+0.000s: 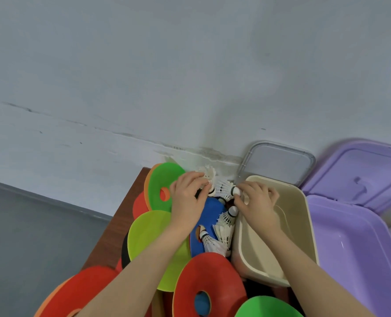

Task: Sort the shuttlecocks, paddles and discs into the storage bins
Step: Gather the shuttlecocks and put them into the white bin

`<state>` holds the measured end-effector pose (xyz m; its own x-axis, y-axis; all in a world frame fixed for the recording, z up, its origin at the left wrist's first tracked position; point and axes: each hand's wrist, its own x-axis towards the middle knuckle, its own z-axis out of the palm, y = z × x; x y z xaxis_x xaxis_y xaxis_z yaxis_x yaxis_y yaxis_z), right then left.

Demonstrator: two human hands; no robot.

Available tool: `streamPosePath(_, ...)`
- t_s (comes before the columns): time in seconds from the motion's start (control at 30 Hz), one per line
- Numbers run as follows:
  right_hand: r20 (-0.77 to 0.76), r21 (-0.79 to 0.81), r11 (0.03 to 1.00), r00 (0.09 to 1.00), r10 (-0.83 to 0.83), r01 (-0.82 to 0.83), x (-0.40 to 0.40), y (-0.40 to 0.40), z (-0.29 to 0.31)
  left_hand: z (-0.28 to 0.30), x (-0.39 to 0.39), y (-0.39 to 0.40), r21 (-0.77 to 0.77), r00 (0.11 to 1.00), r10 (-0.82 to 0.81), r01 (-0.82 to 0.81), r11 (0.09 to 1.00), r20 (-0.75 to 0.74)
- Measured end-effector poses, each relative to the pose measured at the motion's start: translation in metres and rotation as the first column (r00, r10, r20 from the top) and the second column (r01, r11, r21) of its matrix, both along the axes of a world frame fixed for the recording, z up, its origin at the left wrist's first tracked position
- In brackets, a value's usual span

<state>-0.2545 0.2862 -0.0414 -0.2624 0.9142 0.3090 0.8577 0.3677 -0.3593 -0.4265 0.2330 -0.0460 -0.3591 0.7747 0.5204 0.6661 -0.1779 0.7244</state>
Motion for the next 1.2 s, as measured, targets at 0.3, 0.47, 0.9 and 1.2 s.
streamPosePath(0.3, -0.493, 0.077, 0.992, 0.861, 0.127, -0.103, 0.049, -0.050, 0.032, 0.051, 0.041, -0.030, 0.091, 0.993, -0.114, 0.113, 0.989, 0.003)
streamPosePath(0.47, -0.561, 0.132, 0.988, 0.816, 0.138, -0.076, 0.115, -0.086, 0.044, 0.074, 0.106, -0.049, 0.116, 0.982, -0.187, 0.183, 0.976, 0.022)
streamPosePath(0.9, -0.598, 0.163, 0.978, 0.802, -0.007, 0.130, 0.372, -0.144, 0.069, 0.103, 0.363, -0.071, 0.115, 0.928, -0.370, 0.364, 0.924, 0.037)
streamPosePath(1.2, -0.563, 0.176, 0.928, 0.807, -0.179, 0.329, 0.493, -0.154, 0.074, 0.084, 0.481, -0.080, -0.057, 0.841, -0.541, 0.540, 0.840, 0.006)
